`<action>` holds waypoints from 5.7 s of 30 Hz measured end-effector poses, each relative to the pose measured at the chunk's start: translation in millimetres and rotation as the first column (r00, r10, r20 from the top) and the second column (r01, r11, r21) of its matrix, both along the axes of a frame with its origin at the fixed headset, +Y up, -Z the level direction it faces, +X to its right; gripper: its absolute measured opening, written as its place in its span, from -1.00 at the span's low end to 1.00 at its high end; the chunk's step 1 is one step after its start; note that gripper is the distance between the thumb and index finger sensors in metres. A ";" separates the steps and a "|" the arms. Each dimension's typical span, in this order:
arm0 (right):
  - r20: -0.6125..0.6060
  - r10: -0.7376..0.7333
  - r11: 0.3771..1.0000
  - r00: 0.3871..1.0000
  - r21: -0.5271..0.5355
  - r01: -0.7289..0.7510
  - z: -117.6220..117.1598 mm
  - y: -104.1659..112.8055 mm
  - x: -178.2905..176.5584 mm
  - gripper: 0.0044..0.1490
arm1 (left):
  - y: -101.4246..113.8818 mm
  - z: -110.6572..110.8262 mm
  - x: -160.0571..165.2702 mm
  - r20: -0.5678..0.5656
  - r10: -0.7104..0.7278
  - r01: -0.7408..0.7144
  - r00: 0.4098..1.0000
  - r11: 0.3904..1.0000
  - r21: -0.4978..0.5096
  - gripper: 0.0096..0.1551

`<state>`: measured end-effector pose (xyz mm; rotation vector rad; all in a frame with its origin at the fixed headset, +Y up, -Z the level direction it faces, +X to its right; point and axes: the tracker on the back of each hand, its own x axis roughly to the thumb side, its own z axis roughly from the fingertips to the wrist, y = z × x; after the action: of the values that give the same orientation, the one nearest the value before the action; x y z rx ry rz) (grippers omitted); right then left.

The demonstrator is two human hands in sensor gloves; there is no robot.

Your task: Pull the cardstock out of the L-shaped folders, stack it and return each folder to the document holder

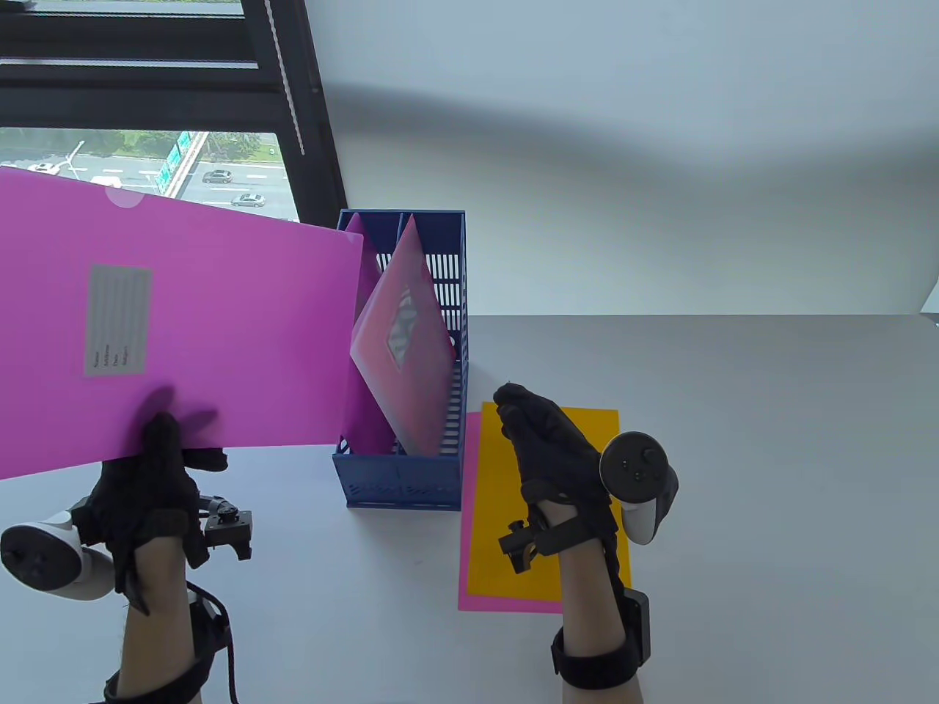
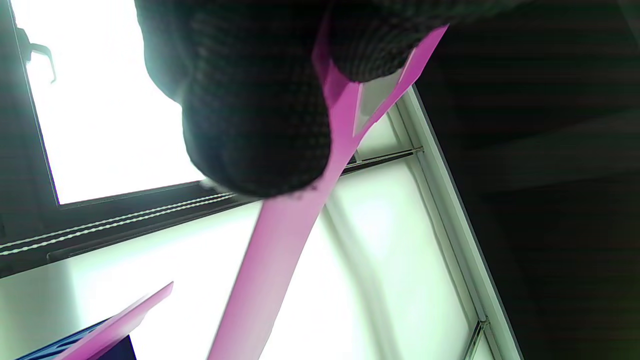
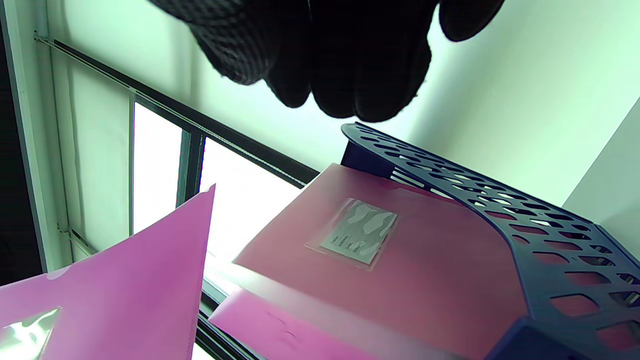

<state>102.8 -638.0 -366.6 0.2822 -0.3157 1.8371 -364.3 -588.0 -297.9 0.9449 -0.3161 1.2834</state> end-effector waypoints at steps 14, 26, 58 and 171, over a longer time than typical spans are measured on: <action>-0.025 0.004 1.000 1.000 -0.025 -0.005 -2.3 -3.3 -5.9 -0.47 | -25.0 -34.0 39.9 0.064 -0.284 0.292 0.957 0.938 -0.186 -0.40; -0.047 0.012 0.999 0.999 -0.040 -0.013 -3.8 -5.6 -10.1 -0.47 | -82.6 -70.9 72.4 0.131 -0.400 0.418 0.907 0.825 -0.381 -0.42; 0.163 0.470 0.881 0.867 -0.034 -0.472 6.7 -9.6 -98.3 -0.03 | -90.9 -74.0 61.7 0.155 -0.342 0.375 0.927 0.825 -0.422 -0.46; 0.329 -0.017 0.964 0.944 0.255 -0.072 54.6 56.9 -4.7 -0.50 | -30.7 -47.4 63.1 0.454 -0.207 0.299 0.866 0.944 -0.141 -0.50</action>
<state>98.1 -581.1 -312.0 0.1606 -0.7979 1.8678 -301.2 -618.7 -345.3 0.4106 -0.6221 1.2433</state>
